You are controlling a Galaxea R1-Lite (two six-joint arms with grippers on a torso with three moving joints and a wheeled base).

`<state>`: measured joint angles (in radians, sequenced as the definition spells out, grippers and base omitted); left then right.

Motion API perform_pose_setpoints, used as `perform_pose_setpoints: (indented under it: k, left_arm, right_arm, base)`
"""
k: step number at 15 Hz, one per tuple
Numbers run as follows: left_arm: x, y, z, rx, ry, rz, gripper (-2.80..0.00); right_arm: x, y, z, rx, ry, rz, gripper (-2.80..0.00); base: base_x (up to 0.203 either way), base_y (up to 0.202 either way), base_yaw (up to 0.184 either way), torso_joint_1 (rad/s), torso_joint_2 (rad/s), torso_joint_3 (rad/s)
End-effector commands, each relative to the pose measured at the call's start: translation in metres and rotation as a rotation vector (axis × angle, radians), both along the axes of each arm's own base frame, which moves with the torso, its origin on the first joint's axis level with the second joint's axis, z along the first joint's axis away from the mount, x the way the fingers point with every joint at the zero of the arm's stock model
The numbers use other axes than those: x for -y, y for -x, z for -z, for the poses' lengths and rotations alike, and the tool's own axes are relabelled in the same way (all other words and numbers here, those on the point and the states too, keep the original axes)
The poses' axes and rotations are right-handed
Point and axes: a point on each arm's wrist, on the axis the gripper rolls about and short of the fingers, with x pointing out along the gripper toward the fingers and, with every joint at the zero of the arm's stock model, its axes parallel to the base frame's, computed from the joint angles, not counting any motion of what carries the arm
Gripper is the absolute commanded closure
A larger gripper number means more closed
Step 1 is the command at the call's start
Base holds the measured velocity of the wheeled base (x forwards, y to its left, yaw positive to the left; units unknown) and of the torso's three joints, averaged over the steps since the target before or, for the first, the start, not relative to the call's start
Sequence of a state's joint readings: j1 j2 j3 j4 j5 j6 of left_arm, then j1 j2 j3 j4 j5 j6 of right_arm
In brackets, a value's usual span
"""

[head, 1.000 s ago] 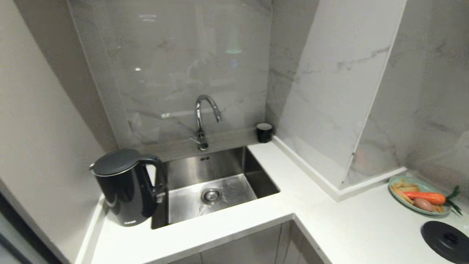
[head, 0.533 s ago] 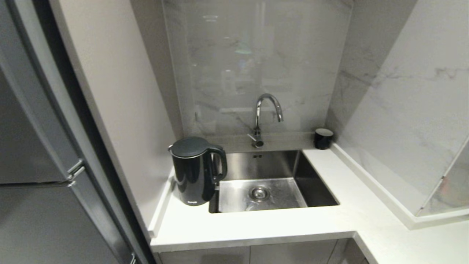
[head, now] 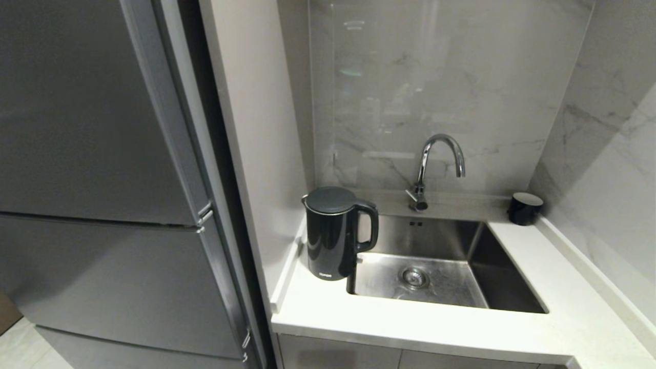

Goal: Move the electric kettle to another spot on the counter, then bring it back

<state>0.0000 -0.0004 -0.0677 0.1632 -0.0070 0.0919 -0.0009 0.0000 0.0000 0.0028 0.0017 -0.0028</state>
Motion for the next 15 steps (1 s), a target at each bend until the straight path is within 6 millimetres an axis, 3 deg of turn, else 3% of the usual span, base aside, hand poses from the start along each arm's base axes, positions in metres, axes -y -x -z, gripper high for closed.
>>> perform_pose_setpoints:
  k: [1,15]
  left_arm:
    - [0.0000,-0.0001,0.0001,-0.003,0.000,0.001,0.00]
    - [0.0000,-0.0002,0.0001,-0.003,0.003,0.000,0.00]
  right_arm:
    - [0.0000,0.0000,0.0000,0.000,0.000,-0.001,0.00]
    - [0.0000,0.0000,0.0000,0.000,0.000,0.001,0.00]
  base:
    - [0.000,0.000,0.000,0.000,0.00,0.000]
    - [0.000,0.004,-0.001,0.000,0.00,0.000]
